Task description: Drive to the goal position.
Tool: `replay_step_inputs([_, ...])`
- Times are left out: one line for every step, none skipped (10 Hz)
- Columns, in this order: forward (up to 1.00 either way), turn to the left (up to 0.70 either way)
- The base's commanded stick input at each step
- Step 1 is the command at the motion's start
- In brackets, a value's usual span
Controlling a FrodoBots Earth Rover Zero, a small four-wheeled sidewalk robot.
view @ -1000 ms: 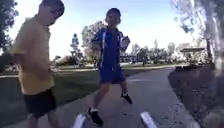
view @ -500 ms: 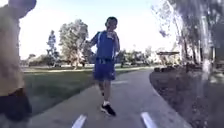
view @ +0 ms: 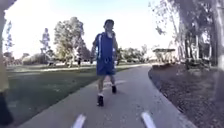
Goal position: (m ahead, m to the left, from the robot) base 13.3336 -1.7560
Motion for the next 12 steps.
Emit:
replay_step_inputs([0.97,0.00])
replay_step_inputs([0.98,0.00])
replay_step_inputs([0.98,0.00])
replay_step_inputs([0.98,0.00])
replay_step_inputs([0.98,0.00])
replay_step_inputs([0.98,0.00])
replay_step_inputs([0.98,-0.09])
replay_step_inputs([0.98,-0.37])
replay_step_inputs([0.98,-0.39])
replay_step_inputs([0.98,-0.39])
replay_step_inputs([0.98,-0.37])
replay_step_inputs([0.98,-0.23])
